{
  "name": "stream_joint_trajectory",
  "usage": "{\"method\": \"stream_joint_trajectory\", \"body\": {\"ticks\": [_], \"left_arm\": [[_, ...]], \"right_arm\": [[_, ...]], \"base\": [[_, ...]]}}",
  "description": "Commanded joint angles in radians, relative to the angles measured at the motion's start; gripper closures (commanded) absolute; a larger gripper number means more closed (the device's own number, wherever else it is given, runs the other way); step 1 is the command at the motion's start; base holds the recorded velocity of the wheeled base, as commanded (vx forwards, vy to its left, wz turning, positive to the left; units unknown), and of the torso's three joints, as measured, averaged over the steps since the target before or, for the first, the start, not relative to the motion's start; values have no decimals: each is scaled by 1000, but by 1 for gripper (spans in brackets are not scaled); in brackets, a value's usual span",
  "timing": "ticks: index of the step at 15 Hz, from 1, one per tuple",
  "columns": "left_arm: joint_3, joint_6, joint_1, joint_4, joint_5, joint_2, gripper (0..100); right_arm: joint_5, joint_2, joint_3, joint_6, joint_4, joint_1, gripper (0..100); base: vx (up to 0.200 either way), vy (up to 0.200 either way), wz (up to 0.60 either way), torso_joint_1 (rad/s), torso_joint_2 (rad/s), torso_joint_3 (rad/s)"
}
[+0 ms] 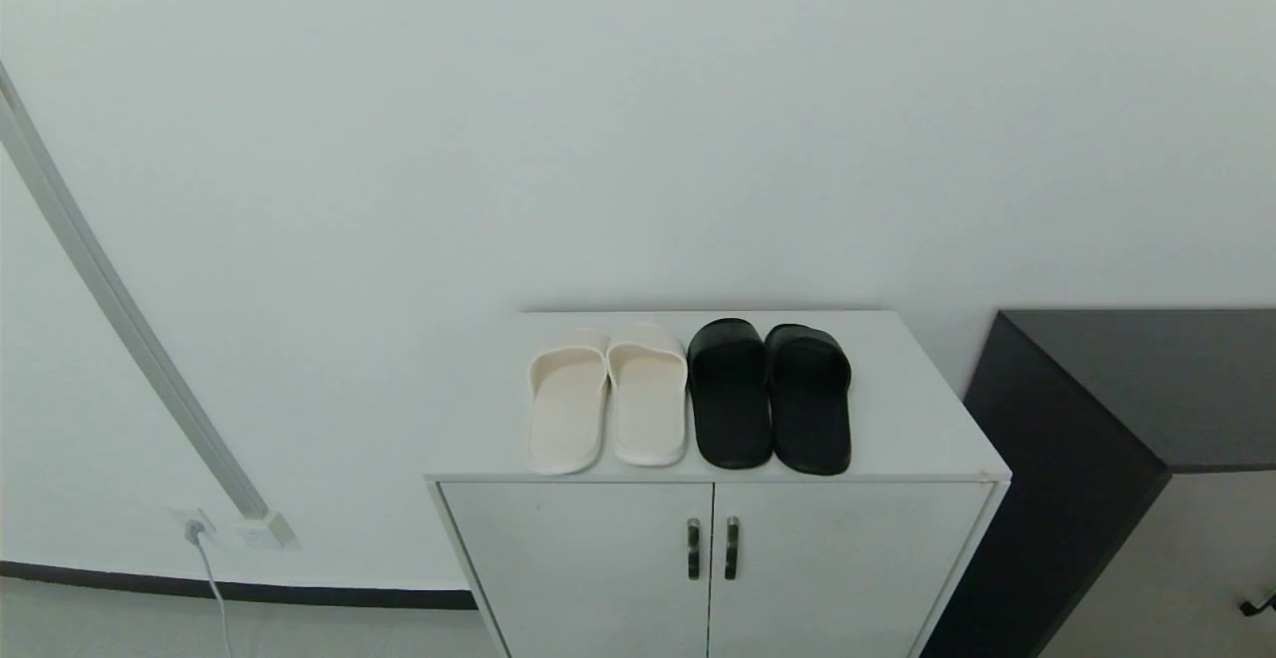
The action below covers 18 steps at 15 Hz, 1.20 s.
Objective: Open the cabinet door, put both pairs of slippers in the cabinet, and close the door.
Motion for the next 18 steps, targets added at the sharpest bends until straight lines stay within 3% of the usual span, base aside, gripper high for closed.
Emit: {"method": "stream_joint_trajectory", "body": {"ticks": [1,4,5,6,7,9,12,16,18], "left_arm": [[0,0,0,0,0,1,100],[0,0,0,0,0,1,100],[0,0,0,0,-2,1,100],[0,0,0,0,-2,1,100],[0,0,0,0,-2,1,100],[0,0,0,0,-2,1,100],[0,3,0,0,-2,1,100],[0,1,0,0,0,1,100],[0,1,0,0,-2,1,100]], "right_arm": [[0,0,0,0,0,1,0],[0,0,0,-6,-6,1,0],[3,41,-112,15,-34,10,0],[-3,175,-307,115,2,41,0],[6,270,-391,139,78,60,0],[52,403,-365,44,126,70,0],[117,578,-333,41,31,83,0],[109,834,-345,81,-129,254,0],[18,1003,-362,101,-282,403,0]], "base": [[0,0,0,0,0,0],[0,0,0,0,0,0],[0,0,0,0,0,0],[0,0,0,0,0,0],[0,0,0,0,0,0],[0,0,0,0,0,0],[0,0,0,0,0,0],[0,0,0,0,0,0],[0,0,0,0,0,0]]}}
